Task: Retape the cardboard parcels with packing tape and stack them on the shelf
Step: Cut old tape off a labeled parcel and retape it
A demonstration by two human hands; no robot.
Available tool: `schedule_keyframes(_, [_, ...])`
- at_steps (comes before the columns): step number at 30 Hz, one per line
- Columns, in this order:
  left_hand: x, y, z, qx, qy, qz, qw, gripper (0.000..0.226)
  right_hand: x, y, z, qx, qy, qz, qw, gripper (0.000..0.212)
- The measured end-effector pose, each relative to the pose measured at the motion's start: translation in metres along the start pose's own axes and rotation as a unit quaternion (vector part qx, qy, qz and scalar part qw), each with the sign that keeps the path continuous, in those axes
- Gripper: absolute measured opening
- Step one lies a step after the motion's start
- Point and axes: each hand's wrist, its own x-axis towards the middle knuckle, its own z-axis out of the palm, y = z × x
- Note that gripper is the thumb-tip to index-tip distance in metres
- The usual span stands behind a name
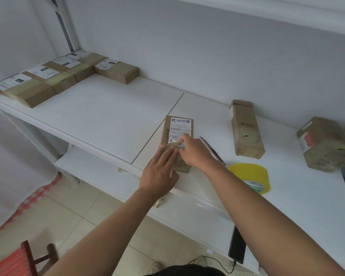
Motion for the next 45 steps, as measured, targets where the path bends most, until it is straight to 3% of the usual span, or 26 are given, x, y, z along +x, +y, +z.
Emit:
schedule_keyframes(6, [0.002, 0.003, -0.006, 0.024, -0.023, -0.008, 0.999, 0.07, -0.006, 0.0, 0.002, -0.054, 0.02, -0.024, 0.998, 0.028])
schedule_keyframes(9, [0.002, 0.003, -0.007, 0.035, -0.042, -0.013, 0.998, 0.069, -0.012, 0.011, 0.009, -0.114, 0.125, -0.06, 0.984, 0.028])
schedule_keyframes(12, [0.004, 0.005, -0.007, 0.044, -0.059, -0.022, 0.997, 0.069, -0.022, 0.028, 0.026, -0.116, 0.202, -0.168, 0.958, 0.039])
schedule_keyframes(15, [0.003, 0.008, -0.004, 0.052, -0.052, -0.02, 0.997, 0.063, -0.031, 0.047, 0.047, -0.122, 0.144, -0.215, 0.958, 0.049])
schedule_keyframes(22, [0.002, 0.007, -0.003, 0.061, -0.03, 0.008, 0.998, 0.068, -0.04, 0.051, 0.056, -0.108, 0.1, -0.186, 0.972, 0.062])
schedule_keyframes(25, [0.001, 0.005, -0.005, 0.055, -0.057, 0.005, 0.997, 0.073, -0.043, 0.051, 0.057, -0.146, 0.085, -0.19, 0.967, 0.068])
schedule_keyframes(30, [0.003, 0.004, -0.007, 0.069, -0.133, 0.001, 0.989, 0.077, -0.053, 0.046, 0.061, -0.193, 0.086, -0.161, 0.964, 0.068])
schedule_keyframes(39, [0.004, 0.003, -0.012, 0.037, -0.093, -0.01, 0.995, 0.072, -0.045, 0.031, 0.055, -0.177, 0.109, -0.137, 0.968, 0.059])
schedule_keyframes(45, [0.004, 0.003, -0.006, 0.042, -0.099, -0.023, 0.994, 0.071, -0.046, 0.027, 0.059, -0.18, 0.124, -0.124, 0.968, 0.067])
